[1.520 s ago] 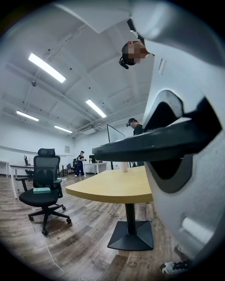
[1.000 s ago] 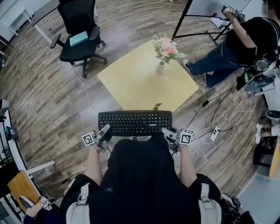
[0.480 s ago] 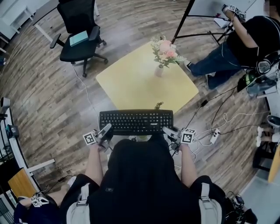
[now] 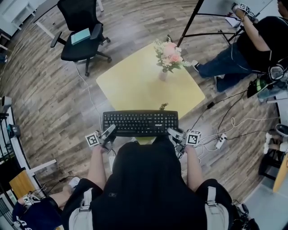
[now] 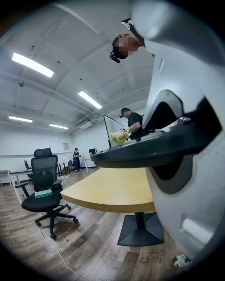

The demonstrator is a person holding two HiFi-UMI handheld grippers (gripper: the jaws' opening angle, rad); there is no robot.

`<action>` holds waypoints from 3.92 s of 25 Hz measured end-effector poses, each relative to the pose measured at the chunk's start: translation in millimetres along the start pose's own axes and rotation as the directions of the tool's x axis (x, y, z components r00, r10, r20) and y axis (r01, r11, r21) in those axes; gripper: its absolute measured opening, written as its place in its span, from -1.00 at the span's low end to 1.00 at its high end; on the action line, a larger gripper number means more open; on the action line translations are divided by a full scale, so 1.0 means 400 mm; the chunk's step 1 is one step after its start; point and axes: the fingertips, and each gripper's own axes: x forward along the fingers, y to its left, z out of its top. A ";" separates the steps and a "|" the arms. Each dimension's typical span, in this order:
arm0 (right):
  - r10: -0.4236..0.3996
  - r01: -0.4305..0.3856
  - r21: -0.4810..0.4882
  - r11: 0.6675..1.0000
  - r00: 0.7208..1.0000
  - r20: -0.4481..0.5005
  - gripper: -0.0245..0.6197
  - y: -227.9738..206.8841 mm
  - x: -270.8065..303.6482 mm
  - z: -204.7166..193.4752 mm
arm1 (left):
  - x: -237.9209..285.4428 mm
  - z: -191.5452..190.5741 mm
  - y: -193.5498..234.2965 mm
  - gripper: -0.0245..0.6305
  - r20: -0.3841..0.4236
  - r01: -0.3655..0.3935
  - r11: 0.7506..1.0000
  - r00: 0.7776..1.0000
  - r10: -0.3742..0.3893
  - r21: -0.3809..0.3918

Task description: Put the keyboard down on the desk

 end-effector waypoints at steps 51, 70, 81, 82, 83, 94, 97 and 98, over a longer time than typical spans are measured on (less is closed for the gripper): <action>-0.296 0.301 0.095 0.949 0.953 -0.061 -0.20 -0.287 0.076 0.096 | 0.150 0.055 0.321 0.01 -0.213 -0.473 0.805 0.798 0.564 0.358; -0.669 0.652 -0.210 0.728 0.743 -0.012 0.14 -0.338 0.039 0.091 | 0.113 0.064 0.357 0.29 -0.112 -0.631 0.567 0.610 0.784 0.529; -0.716 0.686 -0.307 0.660 0.698 0.021 0.15 -0.334 0.040 0.090 | 0.096 0.050 0.377 0.36 -0.061 -0.698 0.416 0.474 0.879 0.582; -0.715 0.685 -0.313 0.658 0.699 0.026 0.15 -0.331 0.039 0.089 | 0.096 0.051 0.377 0.36 -0.059 -0.699 0.416 0.474 0.879 0.582; -0.712 0.683 -0.314 0.660 0.701 0.028 0.15 -0.329 0.037 0.088 | 0.097 0.052 0.377 0.36 -0.058 -0.698 0.417 0.475 0.878 0.582; -0.673 0.670 -0.339 0.661 0.728 0.127 0.15 -0.283 0.005 0.090 | 0.081 0.061 0.315 0.35 0.015 -0.689 0.449 0.555 0.832 0.570; -0.682 0.686 -0.354 0.636 0.714 0.158 0.15 -0.265 -0.023 0.093 | 0.076 0.065 0.284 0.35 0.049 -0.674 0.430 0.568 0.822 0.600; -0.686 0.693 -0.356 0.627 0.707 0.169 0.15 -0.260 -0.032 0.095 | 0.077 0.065 0.275 0.35 0.053 -0.667 0.433 0.577 0.815 0.606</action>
